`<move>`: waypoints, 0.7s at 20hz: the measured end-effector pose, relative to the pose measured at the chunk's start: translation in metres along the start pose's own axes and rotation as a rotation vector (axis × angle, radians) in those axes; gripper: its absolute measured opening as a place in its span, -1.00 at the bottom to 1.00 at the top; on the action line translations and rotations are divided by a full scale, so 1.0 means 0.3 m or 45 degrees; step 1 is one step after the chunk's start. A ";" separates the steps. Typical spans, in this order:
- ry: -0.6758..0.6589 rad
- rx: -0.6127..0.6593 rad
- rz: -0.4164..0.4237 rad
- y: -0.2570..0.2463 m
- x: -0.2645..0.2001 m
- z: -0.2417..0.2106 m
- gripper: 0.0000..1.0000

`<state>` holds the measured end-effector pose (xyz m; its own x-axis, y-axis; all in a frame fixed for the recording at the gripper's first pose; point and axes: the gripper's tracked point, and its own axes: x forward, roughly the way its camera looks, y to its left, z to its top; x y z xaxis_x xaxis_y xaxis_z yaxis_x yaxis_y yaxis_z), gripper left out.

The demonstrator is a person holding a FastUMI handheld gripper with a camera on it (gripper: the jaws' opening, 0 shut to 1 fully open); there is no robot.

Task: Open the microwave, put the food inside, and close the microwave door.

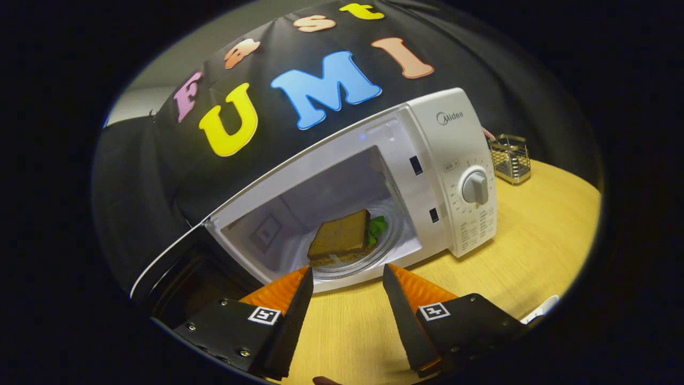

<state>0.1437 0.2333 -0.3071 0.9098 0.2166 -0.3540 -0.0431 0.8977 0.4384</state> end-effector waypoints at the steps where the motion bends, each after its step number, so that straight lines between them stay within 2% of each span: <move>1: -0.016 -0.044 0.009 0.005 -0.034 0.007 0.58; 8: -0.083 -0.252 0.095 0.107 -0.254 -0.012 0.55; 9: -0.098 -0.272 0.098 0.117 -0.284 -0.016 0.48; 13: -0.198 -0.412 0.050 0.130 -0.378 -0.041 -0.09; 14: -0.223 -0.455 0.052 0.127 -0.407 -0.041 -0.34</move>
<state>0.0259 0.2458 -0.2574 0.9596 0.2140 -0.1826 -0.1936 0.9733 0.1231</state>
